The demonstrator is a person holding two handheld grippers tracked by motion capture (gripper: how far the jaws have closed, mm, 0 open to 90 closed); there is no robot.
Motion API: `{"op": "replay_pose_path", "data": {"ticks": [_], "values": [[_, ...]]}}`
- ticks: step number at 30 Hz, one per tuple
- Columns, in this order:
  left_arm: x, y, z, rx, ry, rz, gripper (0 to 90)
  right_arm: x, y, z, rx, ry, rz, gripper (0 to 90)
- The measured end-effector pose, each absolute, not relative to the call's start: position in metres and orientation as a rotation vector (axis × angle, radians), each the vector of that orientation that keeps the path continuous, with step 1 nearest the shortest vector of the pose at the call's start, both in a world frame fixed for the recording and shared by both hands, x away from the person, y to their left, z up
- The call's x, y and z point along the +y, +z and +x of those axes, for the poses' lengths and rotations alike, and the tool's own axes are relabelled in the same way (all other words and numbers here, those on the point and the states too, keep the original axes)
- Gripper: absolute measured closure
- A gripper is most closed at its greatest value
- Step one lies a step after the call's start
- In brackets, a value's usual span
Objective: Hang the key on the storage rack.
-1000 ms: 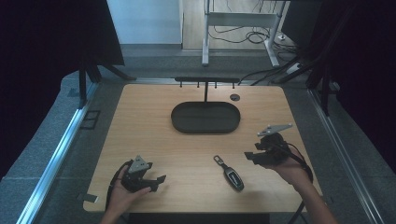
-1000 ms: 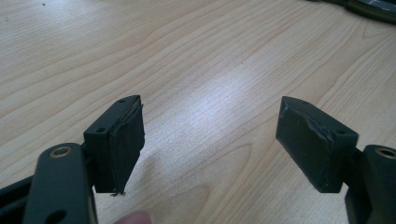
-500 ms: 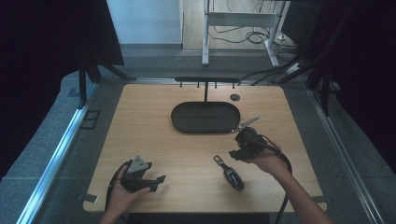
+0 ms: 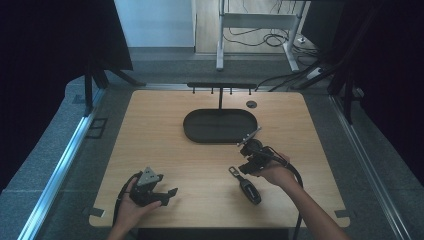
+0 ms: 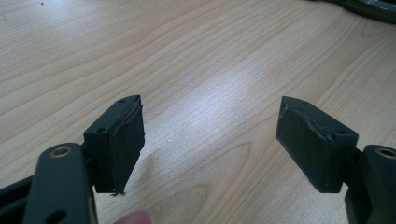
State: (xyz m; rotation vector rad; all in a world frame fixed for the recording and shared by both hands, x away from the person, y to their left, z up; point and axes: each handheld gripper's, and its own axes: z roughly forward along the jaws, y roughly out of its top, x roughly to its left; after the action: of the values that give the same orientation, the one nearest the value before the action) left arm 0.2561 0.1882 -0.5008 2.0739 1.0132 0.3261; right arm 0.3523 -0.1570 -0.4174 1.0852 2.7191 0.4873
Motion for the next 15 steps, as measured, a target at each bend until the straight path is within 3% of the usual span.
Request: {"op": "replay_pose_path", "data": {"ticks": [15], "values": [[0.188,-0.502,0.256,1.012,0.323,2.075,24.2,-0.137,-0.45,0.357,2.794,0.359,1.095,56.8]]}}
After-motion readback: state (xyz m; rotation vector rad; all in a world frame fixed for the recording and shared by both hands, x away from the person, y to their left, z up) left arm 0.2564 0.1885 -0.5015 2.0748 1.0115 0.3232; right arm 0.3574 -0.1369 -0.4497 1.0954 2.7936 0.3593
